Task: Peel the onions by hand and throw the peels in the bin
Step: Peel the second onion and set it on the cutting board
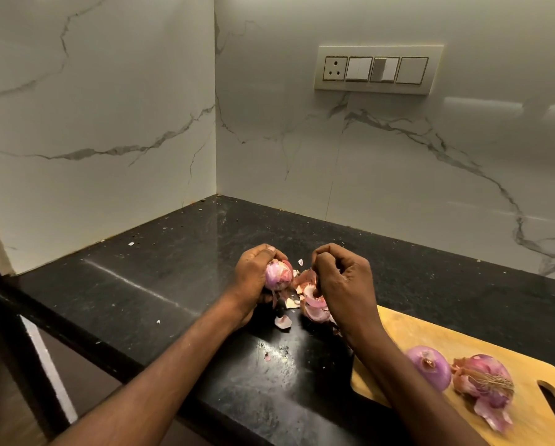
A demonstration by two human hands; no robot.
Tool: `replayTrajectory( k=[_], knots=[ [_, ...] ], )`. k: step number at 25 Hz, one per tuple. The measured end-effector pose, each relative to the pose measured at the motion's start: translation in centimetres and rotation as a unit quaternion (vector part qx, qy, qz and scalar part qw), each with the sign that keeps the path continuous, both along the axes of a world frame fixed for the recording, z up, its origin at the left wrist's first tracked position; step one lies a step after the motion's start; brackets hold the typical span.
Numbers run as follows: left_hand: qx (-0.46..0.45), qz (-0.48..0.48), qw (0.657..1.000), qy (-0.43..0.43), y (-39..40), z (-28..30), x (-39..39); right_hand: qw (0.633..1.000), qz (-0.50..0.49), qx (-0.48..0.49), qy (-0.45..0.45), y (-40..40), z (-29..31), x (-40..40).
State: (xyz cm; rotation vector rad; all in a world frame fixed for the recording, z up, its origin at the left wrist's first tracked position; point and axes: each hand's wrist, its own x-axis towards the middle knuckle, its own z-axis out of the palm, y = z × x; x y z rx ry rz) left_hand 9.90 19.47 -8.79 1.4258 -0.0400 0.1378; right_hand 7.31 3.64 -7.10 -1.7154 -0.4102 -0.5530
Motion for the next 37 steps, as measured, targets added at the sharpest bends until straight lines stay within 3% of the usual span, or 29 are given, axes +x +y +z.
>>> replayTrajectory(
  k=[10, 15, 21, 37],
  knots=[
    [0.014, -0.006, 1.0, 0.008, 0.0, -0.1, 0.0, 0.996, -0.075, -0.048, -0.031, -0.1, -1.1, 0.7],
    [0.021, 0.002, 1.0, 0.011, -0.3, -0.1, 0.0, 0.994, -0.042, -0.095, -0.036, -0.1, -1.0, 0.5],
    [-0.019, -0.035, 0.999, -0.011, -0.1, 0.2, -0.2, 0.972, 0.151, -0.171, -0.05, -0.5, -0.6, 0.2],
    [-0.015, -0.147, 0.989, -0.028, 0.5, 0.7, -1.5, 0.963, 0.075, -0.217, -0.14, -0.6, -1.0, -0.1]
  ],
)
